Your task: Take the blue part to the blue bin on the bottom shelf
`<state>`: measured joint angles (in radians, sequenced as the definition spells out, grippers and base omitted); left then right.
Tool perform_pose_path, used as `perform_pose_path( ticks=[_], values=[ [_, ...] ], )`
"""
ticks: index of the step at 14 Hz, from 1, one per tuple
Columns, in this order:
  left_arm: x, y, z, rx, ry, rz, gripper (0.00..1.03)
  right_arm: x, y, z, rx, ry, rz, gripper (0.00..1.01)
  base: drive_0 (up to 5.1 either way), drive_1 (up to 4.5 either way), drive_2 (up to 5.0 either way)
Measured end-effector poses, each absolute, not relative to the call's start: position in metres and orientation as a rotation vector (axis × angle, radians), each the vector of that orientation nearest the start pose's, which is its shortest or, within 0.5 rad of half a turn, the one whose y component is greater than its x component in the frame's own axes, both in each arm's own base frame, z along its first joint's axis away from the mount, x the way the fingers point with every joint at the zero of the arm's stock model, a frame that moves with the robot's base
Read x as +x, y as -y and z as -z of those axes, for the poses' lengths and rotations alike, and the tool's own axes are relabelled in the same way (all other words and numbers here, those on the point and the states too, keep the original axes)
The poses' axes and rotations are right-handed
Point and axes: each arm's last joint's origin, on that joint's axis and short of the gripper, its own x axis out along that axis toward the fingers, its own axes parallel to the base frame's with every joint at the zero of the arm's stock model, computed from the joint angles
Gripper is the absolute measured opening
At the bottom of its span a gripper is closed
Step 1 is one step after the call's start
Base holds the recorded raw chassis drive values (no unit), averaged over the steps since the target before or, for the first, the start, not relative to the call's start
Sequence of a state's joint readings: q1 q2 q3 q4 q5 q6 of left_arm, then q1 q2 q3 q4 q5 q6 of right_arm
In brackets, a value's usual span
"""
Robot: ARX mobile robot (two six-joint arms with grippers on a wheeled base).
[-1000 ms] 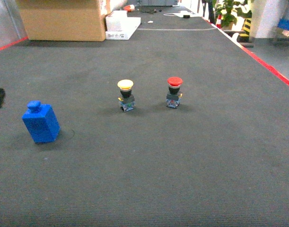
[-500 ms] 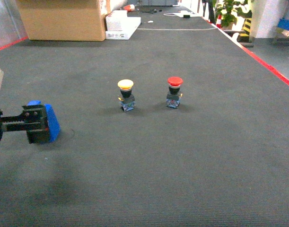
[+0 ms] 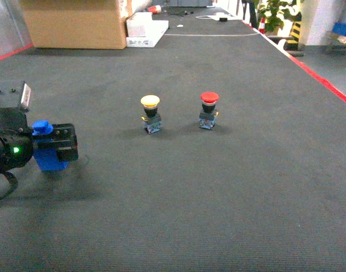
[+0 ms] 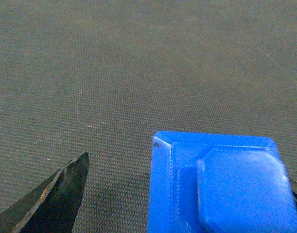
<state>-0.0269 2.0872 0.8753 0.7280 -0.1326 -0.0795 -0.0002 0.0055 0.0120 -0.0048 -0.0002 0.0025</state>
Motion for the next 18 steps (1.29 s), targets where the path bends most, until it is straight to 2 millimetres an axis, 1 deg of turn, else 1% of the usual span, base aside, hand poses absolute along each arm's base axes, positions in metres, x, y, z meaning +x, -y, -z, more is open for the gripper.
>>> perform_pose_path(
  ticks=[2, 3, 5, 7, 8, 9, 10, 11, 12, 13, 15, 16, 17, 18],
  values=[
    [0.387, 0.005, -0.069, -0.048, -0.510, -0.120, 0.98, 0.097, 0.000, -0.167, 0.002, 0.001, 0.000, 0.98, 0.0, 0.00, 0.0],
    [0.389, 0.005, -0.065, -0.056, -0.524, -0.120, 0.90, 0.097, 0.000, -0.167, 0.002, 0.002, 0.000, 0.98, 0.0, 0.00, 0.0],
    [0.390, 0.006, -0.065, -0.066, -0.528, -0.107, 0.67, 0.097, 0.000, -0.167, 0.002, 0.002, 0.000, 0.98, 0.0, 0.00, 0.0],
    [0.390, 0.007, -0.065, -0.083, -0.527, -0.114, 0.47, 0.097, 0.000, -0.167, 0.002, 0.002, 0.000, 0.98, 0.0, 0.00, 0.0],
    [0.386, 0.007, -0.069, -0.093, -0.514, -0.115, 0.45, 0.097, 0.000, -0.167, 0.002, 0.002, 0.000, 0.98, 0.0, 0.00, 0.0],
    [0.377, 0.007, -0.075, -0.092, -0.492, -0.124, 0.44, 0.097, 0.000, -0.167, 0.002, 0.001, 0.000, 0.98, 0.0, 0.00, 0.0],
    [0.364, 0.005, -0.085, -0.076, -0.452, -0.164, 0.44, 0.097, 0.000, -0.167, 0.002, 0.002, 0.000, 0.98, 0.0, 0.00, 0.0],
    [0.345, 0.007, -0.099, -0.052, -0.370, -0.211, 0.44, 0.097, 0.000, -0.167, 0.002, 0.002, 0.000, 0.98, 0.0, 0.00, 0.0],
    [0.312, 0.012, -0.117, -0.048, -0.276, -0.213, 0.44, 0.097, 0.000, -0.167, 0.002, 0.001, 0.000, 0.98, 0.0, 0.00, 0.0],
    [0.273, 0.024, -0.129, -0.042, -0.264, -0.163, 0.44, 0.097, 0.000, -0.167, 0.002, 0.002, 0.000, 0.98, 0.0, 0.00, 0.0],
    [0.205, 0.040, -0.129, -0.008, -0.341, -0.098, 0.44, 0.097, 0.000, -0.167, 0.002, 0.001, 0.000, 0.98, 0.0, 0.00, 0.0],
    [0.179, 0.040, -0.133, 0.006, -0.334, -0.115, 0.44, 0.097, 0.000, -0.167, 0.002, 0.001, 0.000, 0.98, 0.0, 0.00, 0.0],
    [0.163, 0.040, -0.143, 0.002, -0.295, -0.145, 0.44, 0.097, 0.000, -0.167, 0.002, 0.001, 0.000, 0.98, 0.0, 0.00, 0.0],
    [0.151, 0.039, -0.161, -0.029, -0.211, -0.152, 0.44, 0.097, 0.000, -0.167, 0.002, 0.002, 0.000, 0.98, 0.0, 0.00, 0.0]
  ],
)
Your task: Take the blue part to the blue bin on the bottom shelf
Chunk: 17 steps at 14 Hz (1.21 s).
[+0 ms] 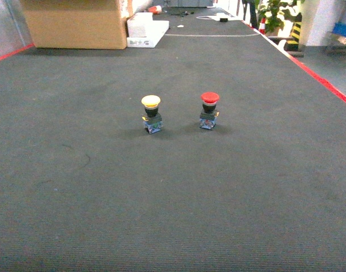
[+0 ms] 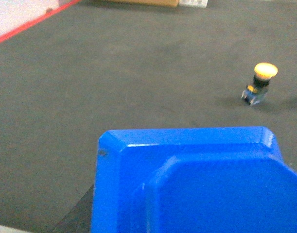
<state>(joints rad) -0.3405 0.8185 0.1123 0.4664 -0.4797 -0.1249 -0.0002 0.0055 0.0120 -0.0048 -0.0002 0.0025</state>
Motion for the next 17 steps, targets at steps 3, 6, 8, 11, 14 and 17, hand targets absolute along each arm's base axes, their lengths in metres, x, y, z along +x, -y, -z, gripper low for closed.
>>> perform_pose_path(
  ticks=[3, 6, 8, 11, 14, 17],
  values=[
    [0.122, 0.032, -0.184, -0.031, -0.097, -0.146, 0.44, 0.097, 0.000, -0.167, 0.002, 0.002, 0.000, 0.98, 0.0, 0.00, 0.0],
    [0.101, 0.022, -0.191, -0.038, -0.076, -0.170, 0.44, 0.097, 0.000, -0.167, 0.002, 0.002, 0.000, 0.98, 0.0, 0.00, 0.0],
    [0.098, 0.021, -0.192, -0.046, -0.066, -0.163, 0.44, 0.097, 0.000, -0.167, 0.002, 0.002, 0.000, 0.98, 0.0, 0.00, 0.0],
    [0.098, 0.021, -0.192, -0.044, -0.070, -0.163, 0.44, 0.097, 0.000, -0.167, 0.002, 0.001, 0.000, 0.98, 0.0, 0.00, 0.0],
    [0.098, 0.021, -0.192, -0.044, -0.070, -0.163, 0.44, 0.097, 0.000, -0.167, 0.002, 0.001, 0.000, 0.98, 0.0, 0.00, 0.0],
    [0.099, 0.021, -0.191, -0.042, -0.075, -0.163, 0.44, 0.097, 0.000, -0.167, 0.002, 0.002, 0.000, 0.98, 0.1, -2.80, 2.9]
  ],
)
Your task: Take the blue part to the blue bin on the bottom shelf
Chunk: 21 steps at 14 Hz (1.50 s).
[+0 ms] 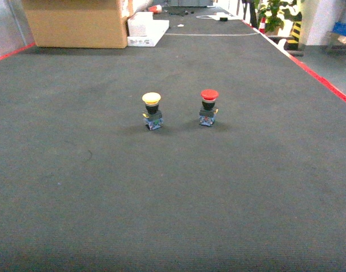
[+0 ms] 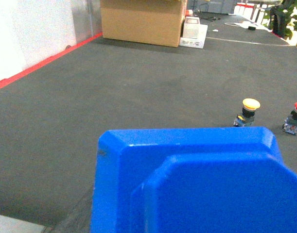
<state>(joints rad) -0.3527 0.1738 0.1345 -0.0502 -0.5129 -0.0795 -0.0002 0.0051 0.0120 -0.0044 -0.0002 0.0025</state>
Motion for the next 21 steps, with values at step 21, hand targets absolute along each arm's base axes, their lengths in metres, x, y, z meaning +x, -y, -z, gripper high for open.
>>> perform_pose_path(
  ticks=[21],
  values=[
    [0.0981, 0.0209, -0.1917, -0.044, -0.070, -0.164, 0.43, 0.0973, 0.0000, -0.1667, 0.002, 0.001, 0.000, 0.98, -1.5, -1.48, -1.5]
  ],
)
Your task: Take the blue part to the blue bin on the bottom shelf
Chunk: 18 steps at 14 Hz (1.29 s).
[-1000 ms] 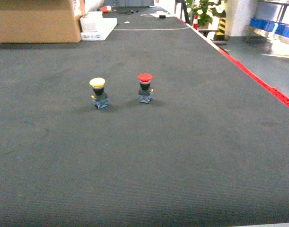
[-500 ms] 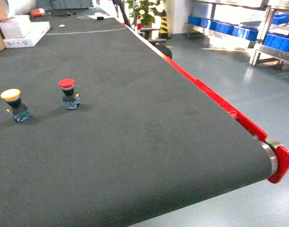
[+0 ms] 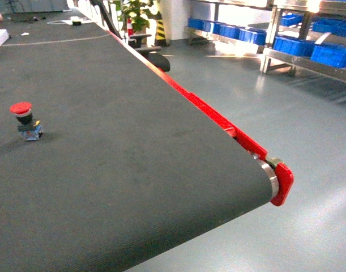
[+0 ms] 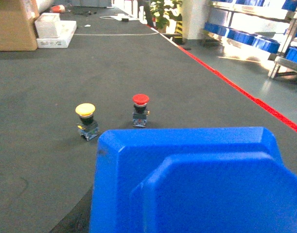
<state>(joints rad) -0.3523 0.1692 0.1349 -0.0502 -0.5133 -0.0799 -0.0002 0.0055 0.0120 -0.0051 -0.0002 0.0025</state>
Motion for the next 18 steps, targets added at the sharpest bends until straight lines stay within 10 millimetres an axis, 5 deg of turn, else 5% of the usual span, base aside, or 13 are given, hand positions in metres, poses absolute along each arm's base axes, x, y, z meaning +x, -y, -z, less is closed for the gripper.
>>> perform_pose_path(
  ticks=[18],
  values=[
    [0.0981, 0.0209, -0.1916, -0.044, -0.071, -0.164, 0.43, 0.0973, 0.0000, -0.1666, 0.002, 0.001, 0.000, 0.98, -1.6, -1.56, -1.6]
  ],
)
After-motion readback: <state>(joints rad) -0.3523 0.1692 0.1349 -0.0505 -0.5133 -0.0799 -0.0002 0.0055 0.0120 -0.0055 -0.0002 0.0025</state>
